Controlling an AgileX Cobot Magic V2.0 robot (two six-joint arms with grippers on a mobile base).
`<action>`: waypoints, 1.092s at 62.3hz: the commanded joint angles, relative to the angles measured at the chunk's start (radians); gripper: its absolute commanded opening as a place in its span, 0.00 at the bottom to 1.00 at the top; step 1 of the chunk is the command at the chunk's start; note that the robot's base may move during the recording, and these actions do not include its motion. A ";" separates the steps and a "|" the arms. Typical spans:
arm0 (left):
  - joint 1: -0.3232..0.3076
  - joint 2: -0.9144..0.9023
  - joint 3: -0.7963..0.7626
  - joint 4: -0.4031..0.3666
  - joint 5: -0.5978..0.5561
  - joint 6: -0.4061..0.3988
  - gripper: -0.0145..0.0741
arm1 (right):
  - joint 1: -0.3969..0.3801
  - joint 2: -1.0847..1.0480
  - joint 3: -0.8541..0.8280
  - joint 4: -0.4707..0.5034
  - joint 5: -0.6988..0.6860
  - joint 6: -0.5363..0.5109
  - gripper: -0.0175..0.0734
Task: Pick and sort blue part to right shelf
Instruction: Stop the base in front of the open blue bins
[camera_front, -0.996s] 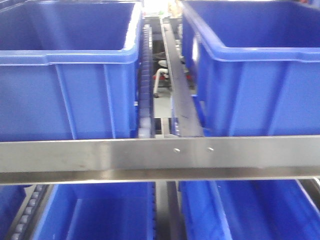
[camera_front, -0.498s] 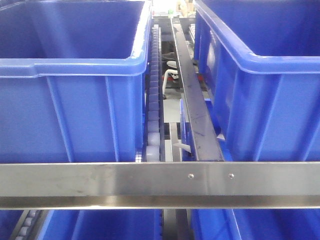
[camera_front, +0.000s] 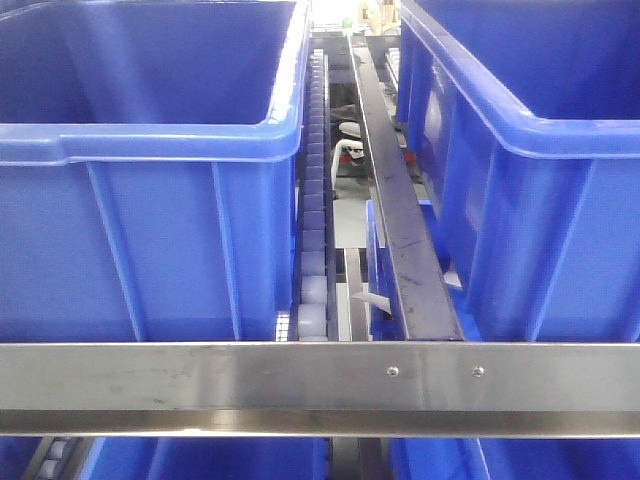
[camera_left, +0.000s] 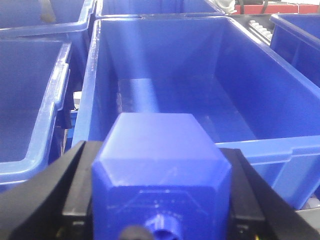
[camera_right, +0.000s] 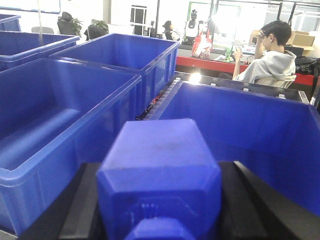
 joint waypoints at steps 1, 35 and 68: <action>-0.003 0.015 -0.027 0.005 -0.095 -0.010 0.52 | -0.001 0.020 -0.026 0.020 -0.092 0.003 0.41; -0.003 0.041 -0.045 -0.002 -0.139 0.019 0.52 | -0.001 0.020 -0.026 0.020 -0.093 0.003 0.41; -0.003 0.889 -0.503 -0.108 -0.203 0.063 0.52 | -0.001 0.020 -0.026 0.020 -0.096 0.003 0.41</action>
